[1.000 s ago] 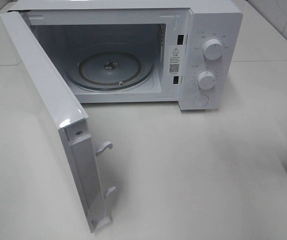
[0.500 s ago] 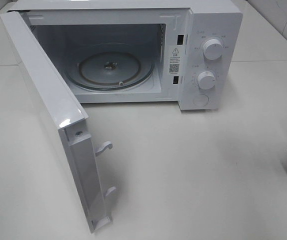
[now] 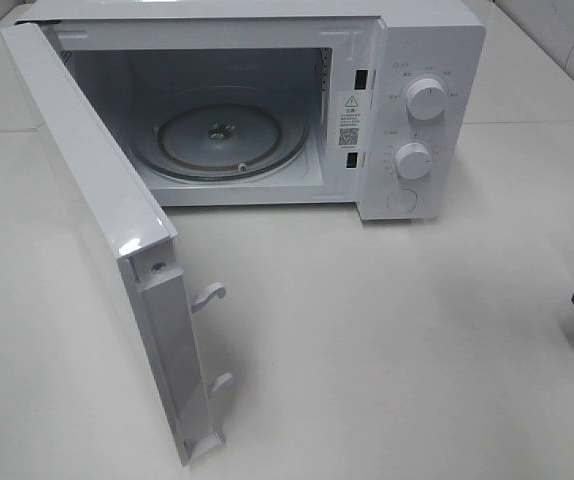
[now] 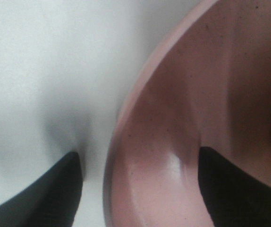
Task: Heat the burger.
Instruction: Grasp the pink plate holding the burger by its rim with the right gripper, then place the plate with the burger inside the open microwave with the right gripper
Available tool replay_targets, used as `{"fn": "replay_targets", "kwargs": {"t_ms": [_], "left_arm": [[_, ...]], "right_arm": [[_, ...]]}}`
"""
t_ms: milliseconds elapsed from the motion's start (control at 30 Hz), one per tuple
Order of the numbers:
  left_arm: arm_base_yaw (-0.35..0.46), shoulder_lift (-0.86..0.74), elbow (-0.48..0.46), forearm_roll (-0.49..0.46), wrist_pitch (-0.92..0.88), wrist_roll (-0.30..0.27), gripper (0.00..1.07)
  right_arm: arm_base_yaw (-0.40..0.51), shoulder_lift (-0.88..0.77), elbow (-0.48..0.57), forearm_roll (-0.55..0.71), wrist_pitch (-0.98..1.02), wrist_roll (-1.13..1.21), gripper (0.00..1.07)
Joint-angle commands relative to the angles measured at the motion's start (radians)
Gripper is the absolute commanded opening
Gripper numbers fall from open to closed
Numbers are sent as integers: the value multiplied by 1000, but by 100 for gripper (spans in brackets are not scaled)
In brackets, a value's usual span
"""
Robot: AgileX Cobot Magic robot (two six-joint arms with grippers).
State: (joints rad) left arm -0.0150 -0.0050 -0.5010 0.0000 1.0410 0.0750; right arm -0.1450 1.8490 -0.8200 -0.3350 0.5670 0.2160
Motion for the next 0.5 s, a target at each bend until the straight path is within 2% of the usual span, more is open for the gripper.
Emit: {"fn": "replay_targets", "kwargs": {"t_ms": [33, 67, 100, 133, 167, 200, 500], "left_arm": [[-5, -20, 2, 5, -7, -2, 101], [-5, -20, 2, 5, -7, -2, 101], [-5, -20, 2, 5, -7, -2, 101], [-5, -20, 2, 5, -7, -2, 101], [-5, -20, 2, 5, -7, -2, 101], [-5, -20, 2, 5, -7, -2, 101], [-5, -20, 2, 5, -7, -2, 101]], "right_arm": [[-6, 27, 8, -12, 15, -17, 47], [-6, 27, 8, -12, 15, -17, 47], [-6, 27, 8, -14, 15, -20, 28], [-6, 27, 8, -14, 15, -19, 19], [-6, 27, 8, -14, 15, -19, 19], [-6, 27, 8, -14, 17, -19, 2], [-6, 27, 8, -8, 23, -16, 0]]}}
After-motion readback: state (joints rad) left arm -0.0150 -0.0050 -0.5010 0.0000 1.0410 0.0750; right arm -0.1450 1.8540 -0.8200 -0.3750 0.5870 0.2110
